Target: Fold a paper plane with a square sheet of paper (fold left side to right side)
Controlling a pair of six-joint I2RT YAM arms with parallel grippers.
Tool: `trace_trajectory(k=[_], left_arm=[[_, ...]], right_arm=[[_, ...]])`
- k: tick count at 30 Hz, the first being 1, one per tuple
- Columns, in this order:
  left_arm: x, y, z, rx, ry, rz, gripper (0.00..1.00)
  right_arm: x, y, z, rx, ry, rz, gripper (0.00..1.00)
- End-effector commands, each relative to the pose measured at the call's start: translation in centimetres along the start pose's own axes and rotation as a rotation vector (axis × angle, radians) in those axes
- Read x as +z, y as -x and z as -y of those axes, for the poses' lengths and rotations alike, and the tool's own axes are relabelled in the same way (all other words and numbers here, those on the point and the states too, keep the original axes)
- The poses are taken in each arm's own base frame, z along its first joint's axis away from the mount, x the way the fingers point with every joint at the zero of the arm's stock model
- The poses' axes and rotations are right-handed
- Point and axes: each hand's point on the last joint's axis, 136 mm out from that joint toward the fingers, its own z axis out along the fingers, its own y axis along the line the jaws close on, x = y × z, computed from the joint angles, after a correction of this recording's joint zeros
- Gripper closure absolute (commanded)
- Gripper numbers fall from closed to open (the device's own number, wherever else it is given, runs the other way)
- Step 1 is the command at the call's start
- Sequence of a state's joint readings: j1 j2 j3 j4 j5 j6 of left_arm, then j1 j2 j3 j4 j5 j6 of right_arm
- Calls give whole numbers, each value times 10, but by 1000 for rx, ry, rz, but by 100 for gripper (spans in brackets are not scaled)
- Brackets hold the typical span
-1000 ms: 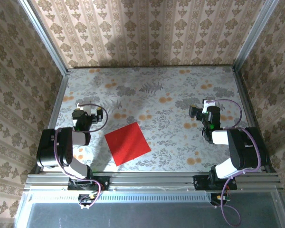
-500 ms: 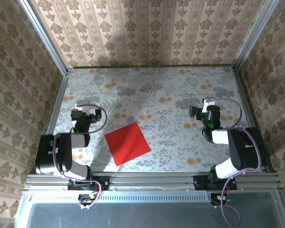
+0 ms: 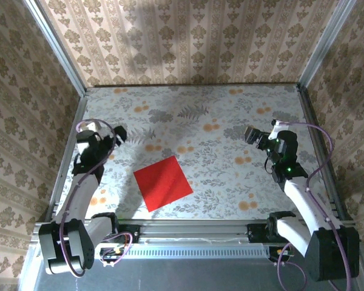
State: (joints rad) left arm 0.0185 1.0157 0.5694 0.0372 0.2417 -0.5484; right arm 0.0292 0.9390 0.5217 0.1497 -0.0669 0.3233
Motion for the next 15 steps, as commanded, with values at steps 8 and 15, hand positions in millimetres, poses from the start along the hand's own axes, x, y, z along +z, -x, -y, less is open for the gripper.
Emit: trace_trajectory(k=[8,15], left_arm=[[-8,-155,57,-98,-112,-478,0],[17,-189,77,-42,-133,-576,0]], right_arm=[[-16,-71,-18,160,85,-306,0],[-21,-80,-18,137,65,-354,0]])
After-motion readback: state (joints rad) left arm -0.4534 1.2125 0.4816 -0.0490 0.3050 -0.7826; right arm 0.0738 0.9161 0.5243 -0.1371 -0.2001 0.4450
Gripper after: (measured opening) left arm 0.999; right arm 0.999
